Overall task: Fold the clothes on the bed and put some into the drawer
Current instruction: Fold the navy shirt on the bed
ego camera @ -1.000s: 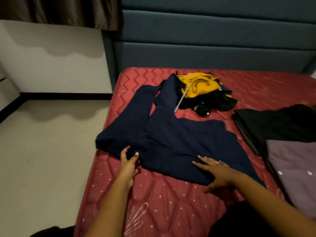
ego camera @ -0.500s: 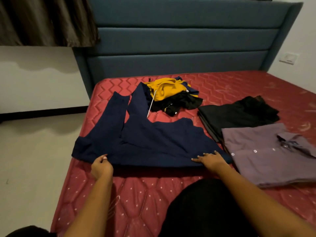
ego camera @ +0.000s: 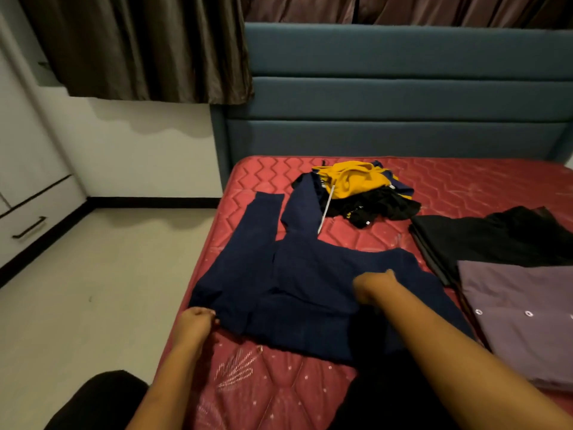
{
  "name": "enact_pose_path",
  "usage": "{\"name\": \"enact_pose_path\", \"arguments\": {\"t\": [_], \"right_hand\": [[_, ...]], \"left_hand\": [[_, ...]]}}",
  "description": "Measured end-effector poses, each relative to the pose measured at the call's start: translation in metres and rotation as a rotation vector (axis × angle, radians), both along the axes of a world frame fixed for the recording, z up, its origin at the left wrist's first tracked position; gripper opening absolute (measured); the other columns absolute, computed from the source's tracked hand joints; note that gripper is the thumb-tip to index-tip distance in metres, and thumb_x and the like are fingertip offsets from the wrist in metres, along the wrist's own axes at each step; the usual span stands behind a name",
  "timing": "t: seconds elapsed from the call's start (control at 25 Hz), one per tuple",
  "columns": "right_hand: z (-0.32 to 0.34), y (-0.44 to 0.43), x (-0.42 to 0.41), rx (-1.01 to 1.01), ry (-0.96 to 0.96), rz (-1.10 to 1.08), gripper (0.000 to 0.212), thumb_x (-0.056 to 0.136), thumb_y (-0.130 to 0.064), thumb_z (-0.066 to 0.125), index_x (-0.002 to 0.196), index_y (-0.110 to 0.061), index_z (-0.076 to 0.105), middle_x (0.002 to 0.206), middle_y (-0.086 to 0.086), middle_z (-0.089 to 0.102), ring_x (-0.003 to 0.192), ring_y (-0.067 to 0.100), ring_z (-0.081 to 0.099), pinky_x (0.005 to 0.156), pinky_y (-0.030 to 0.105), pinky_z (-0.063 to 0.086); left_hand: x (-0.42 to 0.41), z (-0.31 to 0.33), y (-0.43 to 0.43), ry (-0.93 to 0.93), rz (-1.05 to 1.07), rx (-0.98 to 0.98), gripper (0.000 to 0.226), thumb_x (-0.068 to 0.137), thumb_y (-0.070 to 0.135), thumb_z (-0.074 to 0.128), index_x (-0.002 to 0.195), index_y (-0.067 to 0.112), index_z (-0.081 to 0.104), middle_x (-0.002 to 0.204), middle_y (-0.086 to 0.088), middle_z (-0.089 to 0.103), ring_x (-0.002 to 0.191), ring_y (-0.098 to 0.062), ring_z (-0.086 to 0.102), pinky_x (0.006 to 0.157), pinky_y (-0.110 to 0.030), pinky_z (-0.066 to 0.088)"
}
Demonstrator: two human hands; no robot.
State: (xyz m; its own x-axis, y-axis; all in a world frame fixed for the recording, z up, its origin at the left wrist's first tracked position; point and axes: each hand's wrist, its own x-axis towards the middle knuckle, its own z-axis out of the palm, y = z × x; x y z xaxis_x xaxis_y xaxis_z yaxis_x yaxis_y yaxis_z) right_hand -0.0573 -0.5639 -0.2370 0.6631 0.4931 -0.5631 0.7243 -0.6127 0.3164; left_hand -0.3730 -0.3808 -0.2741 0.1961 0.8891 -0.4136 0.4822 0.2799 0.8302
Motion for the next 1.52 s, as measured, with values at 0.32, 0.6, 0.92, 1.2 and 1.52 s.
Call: {"name": "enact_pose_path", "arguments": {"t": [0.32, 0.6, 0.92, 1.2, 1.52], "right_hand": [[0.029, 0.199, -0.131, 0.529, 0.195, 0.537, 0.057, 0.09, -0.006, 0.043, 0.138, -0.037, 0.048, 0.146, -0.006, 0.045, 0.133, 0.022, 0.042, 0.104, 0.041, 0.039], [-0.016, 0.296, -0.13, 0.243, 0.072, 0.786, 0.045, 0.093, -0.013, 0.043, 0.131, -0.031, 0.057, 0.129, 0.0, 0.061, 0.117, 0.021, 0.055, 0.103, 0.039, 0.03], [-0.019, 0.236, -0.072, 0.132, -0.132, 0.389, 0.072, 0.096, -0.025, 0.044, 0.151, -0.043, 0.002, 0.14, 0.004, 0.05, 0.124, 0.028, 0.051, 0.105, 0.044, 0.027], [0.002, 0.26, -0.081, 0.436, 0.119, 0.265, 0.08, 0.086, -0.018, 0.052, 0.149, -0.047, 0.011, 0.141, 0.008, 0.046, 0.122, 0.033, 0.05, 0.094, 0.047, 0.043], [-0.078, 0.272, -0.144, 0.955, 0.125, 0.029, 0.085, 0.093, -0.015, 0.047, 0.15, -0.043, -0.009, 0.161, -0.004, -0.012, 0.147, 0.033, 0.005, 0.114, 0.057, 0.015]], "left_hand": [[0.012, -0.017, 0.085, 0.023, -0.221, 0.127, 0.025, 0.098, 0.023, 0.051, 0.116, 0.011, 0.064, 0.114, -0.003, 0.064, 0.109, -0.027, 0.059, 0.092, -0.033, 0.043], [0.061, -0.026, 0.106, 0.16, -0.68, 0.068, 0.052, 0.071, 0.028, 0.044, 0.114, 0.008, 0.065, 0.14, -0.01, 0.046, 0.121, -0.032, 0.05, 0.097, -0.036, 0.043], [0.055, -0.019, 0.086, 0.114, -0.641, 0.157, 0.05, 0.087, 0.034, 0.059, 0.135, 0.018, 0.056, 0.141, 0.0, 0.048, 0.124, -0.02, 0.051, 0.104, -0.032, 0.041], [0.013, 0.023, 0.108, 0.228, -0.426, 0.307, 0.052, 0.093, 0.041, 0.055, 0.138, 0.017, 0.048, 0.147, -0.009, 0.033, 0.128, -0.03, 0.046, 0.103, -0.032, 0.036], [0.001, 0.016, 0.13, 0.691, -0.421, 0.181, 0.057, 0.094, 0.06, 0.035, 0.133, 0.022, 0.052, 0.137, -0.005, 0.044, 0.124, -0.026, 0.045, 0.092, -0.037, 0.04]]}}
